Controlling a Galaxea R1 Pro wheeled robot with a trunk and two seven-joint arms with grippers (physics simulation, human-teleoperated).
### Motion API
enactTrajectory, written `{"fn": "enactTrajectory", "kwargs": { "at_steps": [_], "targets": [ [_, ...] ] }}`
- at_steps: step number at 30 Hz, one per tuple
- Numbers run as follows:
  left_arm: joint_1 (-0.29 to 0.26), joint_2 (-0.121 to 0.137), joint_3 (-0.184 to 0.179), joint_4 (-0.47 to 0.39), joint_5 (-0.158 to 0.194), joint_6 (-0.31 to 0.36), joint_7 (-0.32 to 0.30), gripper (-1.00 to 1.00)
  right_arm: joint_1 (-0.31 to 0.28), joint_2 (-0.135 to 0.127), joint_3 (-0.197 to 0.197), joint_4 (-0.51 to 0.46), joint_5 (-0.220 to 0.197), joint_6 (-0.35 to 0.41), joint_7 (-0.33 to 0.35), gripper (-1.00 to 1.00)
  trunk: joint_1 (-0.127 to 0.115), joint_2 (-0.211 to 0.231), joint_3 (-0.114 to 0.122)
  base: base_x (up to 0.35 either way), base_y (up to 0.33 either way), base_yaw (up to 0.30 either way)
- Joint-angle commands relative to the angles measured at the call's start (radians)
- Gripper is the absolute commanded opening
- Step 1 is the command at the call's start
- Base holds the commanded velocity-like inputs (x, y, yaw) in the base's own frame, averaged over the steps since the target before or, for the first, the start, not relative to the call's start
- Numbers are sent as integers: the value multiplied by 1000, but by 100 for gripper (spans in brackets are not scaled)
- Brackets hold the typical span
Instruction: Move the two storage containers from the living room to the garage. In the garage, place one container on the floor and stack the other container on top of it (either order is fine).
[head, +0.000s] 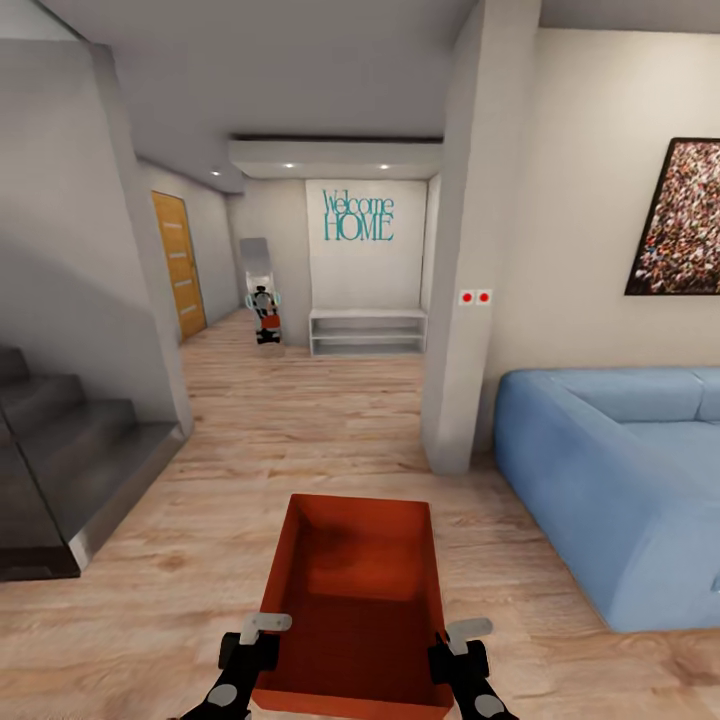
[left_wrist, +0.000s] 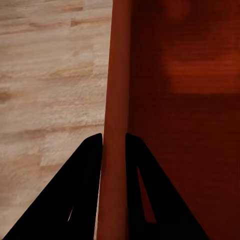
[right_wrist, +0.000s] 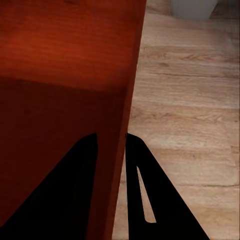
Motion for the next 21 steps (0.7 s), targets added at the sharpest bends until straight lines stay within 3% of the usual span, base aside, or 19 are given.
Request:
{"fn": "enactTrajectory", "kwargs": {
  "at_steps": [1,14,21],
  "targets": [
    [-2,0,49,-5,29,-3,10,-100,0,0,-2,3,-3,-2,-13,-100,0,-1,-1,200,0,261],
    [-2,-1,49,-6,29,-3,10,-100,0,0,-2,3,-3,-2,-13,-100,0,-1,-1,50,0,262],
    [-1,-1,51,-6,29,-3,10,-100,0,-1,-2,3,-4,-2,-13,-100,0,-1,-1,277,0,232]
  ]
}}
